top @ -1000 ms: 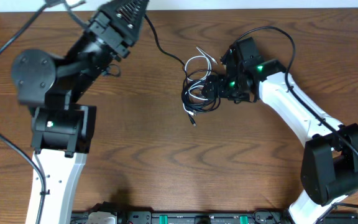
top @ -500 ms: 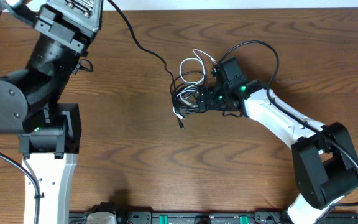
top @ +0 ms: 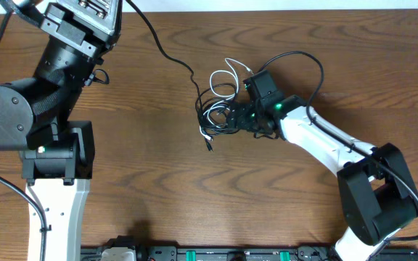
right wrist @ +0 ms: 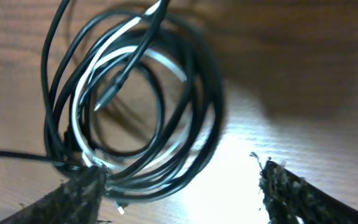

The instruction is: Untangle cables

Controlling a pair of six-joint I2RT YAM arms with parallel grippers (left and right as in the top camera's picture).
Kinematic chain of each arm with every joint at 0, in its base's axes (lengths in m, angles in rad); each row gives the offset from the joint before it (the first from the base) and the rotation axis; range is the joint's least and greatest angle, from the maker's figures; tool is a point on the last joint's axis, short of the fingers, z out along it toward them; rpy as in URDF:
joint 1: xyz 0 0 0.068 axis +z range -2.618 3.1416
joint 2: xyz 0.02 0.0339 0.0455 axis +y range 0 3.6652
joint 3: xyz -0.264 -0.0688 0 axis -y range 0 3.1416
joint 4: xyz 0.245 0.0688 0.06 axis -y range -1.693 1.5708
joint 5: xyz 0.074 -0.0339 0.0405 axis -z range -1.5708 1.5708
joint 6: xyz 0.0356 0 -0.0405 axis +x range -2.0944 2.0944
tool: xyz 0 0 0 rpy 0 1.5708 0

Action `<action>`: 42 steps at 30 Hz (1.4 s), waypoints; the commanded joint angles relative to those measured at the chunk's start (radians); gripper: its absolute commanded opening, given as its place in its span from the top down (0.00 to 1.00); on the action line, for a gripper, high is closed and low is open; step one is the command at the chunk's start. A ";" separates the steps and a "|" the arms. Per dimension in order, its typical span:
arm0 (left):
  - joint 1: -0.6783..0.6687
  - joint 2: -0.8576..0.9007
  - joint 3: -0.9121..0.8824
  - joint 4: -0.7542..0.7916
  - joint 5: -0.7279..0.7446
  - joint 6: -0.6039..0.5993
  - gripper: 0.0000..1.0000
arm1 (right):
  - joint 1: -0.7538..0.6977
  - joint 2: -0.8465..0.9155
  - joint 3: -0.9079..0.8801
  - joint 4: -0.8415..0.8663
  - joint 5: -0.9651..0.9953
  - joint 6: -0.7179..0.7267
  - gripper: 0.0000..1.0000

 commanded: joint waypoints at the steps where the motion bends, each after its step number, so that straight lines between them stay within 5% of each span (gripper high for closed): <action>1: 0.005 -0.015 0.016 0.011 0.009 -0.002 0.92 | 0.037 -0.004 -0.008 -0.007 0.040 0.091 0.19; 12: 0.005 -0.014 0.016 0.010 0.025 -0.002 0.93 | 0.070 0.055 -0.010 0.035 0.126 0.214 0.30; 23: 0.010 -0.014 0.016 -0.020 0.043 0.002 0.93 | 0.039 0.057 0.008 0.032 0.124 0.151 0.98; 32: 0.153 -0.014 0.016 -0.051 0.076 -0.005 0.93 | -0.073 -0.059 0.097 -0.159 0.284 0.056 0.98; 42: 0.210 -0.007 0.016 -0.520 0.065 0.146 0.93 | -0.093 -0.306 0.141 -0.117 0.232 -0.109 0.98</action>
